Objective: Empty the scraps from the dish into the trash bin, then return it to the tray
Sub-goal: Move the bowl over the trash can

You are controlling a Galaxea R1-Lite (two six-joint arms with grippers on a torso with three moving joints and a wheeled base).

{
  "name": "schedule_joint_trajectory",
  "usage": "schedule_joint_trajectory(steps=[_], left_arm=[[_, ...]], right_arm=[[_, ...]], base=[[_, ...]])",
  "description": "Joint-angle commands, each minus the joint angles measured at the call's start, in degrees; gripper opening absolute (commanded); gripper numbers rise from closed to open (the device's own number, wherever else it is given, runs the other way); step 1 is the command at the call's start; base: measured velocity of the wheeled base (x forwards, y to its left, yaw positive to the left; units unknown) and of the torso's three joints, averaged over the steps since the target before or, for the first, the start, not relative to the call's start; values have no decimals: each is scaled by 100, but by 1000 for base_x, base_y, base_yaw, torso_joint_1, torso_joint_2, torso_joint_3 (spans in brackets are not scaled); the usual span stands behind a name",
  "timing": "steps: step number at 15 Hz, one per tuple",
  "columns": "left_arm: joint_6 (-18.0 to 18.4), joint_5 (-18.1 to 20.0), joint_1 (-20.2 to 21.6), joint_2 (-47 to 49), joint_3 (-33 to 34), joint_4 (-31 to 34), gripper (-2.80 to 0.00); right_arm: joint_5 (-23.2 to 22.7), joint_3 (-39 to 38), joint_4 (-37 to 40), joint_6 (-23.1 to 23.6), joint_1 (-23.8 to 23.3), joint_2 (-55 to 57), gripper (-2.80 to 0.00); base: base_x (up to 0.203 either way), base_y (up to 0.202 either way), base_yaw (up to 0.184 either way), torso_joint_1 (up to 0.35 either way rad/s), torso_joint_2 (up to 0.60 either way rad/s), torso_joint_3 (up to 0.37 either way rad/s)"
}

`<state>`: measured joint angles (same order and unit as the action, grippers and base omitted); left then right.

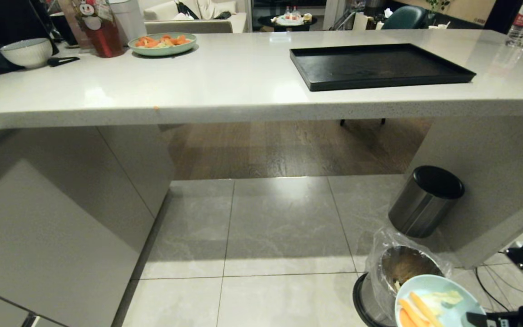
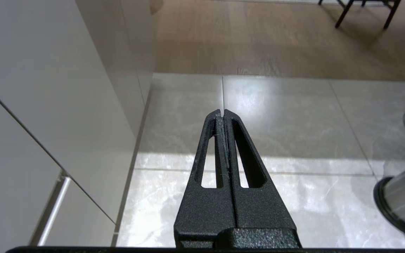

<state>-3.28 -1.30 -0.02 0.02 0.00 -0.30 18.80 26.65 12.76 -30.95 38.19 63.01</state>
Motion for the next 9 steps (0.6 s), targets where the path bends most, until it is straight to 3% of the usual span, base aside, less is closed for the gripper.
schedule_joint_trajectory(steps=[1,5,9], left_arm=[[-6,-2,-3,3,0,-5,-280],[-6,-2,-6,-2,0,-5,-280],[-6,-2,-1,2,0,-5,-280]], right_arm=[[10,-11,7,-16,4,0,-280],[10,-28,7,-25,4,0,-280],[19,-98,-2,-34,4,-17,-280]], base=[[0,0,0,-2,415,436],[0,0,0,15,375,420],[0,0,0,0,1,10]])
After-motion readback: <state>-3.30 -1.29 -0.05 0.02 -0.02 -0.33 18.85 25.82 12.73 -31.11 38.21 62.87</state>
